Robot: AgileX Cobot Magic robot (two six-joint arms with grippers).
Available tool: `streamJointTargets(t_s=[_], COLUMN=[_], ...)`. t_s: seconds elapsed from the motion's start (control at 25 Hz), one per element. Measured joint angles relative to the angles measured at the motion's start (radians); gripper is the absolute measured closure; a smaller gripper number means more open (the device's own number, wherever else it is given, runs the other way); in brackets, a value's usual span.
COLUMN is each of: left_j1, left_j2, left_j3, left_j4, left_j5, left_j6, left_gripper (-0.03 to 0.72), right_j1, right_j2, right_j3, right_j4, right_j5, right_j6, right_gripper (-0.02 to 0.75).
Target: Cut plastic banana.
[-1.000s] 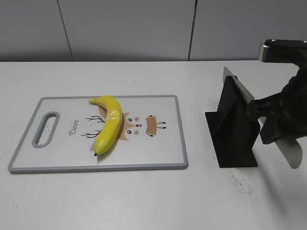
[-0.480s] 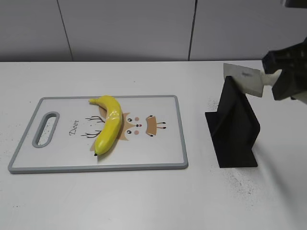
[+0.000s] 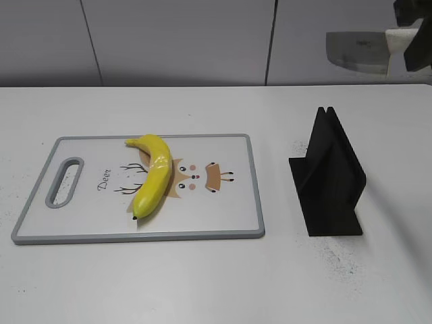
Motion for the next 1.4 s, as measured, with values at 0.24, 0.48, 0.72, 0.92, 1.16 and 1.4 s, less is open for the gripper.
streamJointTargets(t_s=[0.24,0.48,0.72,0.92,1.16,1.4], left_j1=[0.000,0.000,0.000,0.000,0.000,0.000], left_j2=[0.000,0.029,0.240,0.498,0.845,1.183], left_j3=[0.000,-0.031,-0.096,-0.155,-0.299,-0.510], left_j4=[0.000,-0.017,-0.081,-0.205,-0.378,-0.498], left_j5=[-0.003,-0.058,-0.154,-0.251,-0.274,-0.277], left_j6=[0.000,0.008,0.152,0.413,0.775,1.072], left_gripper=[0.172,0.175,0.184,0.185,0.184,0.184], right_j1=[0.000,0.000,0.000,0.000,0.000,0.000], right_j2=[-0.002,0.012,0.128,0.266,0.409,0.510], right_j3=[-0.039,-0.042,-0.085,-0.169,-0.290,-0.346], right_j4=[-0.008,0.034,0.169,0.306,0.444,0.602], right_j5=[0.009,-0.065,-0.106,-0.108,-0.106,-0.089], right_j6=[-0.027,-0.343,-0.632,-0.885,-1.165,-1.509], right_gripper=[0.568,0.568,0.568,0.568,0.568,0.568])
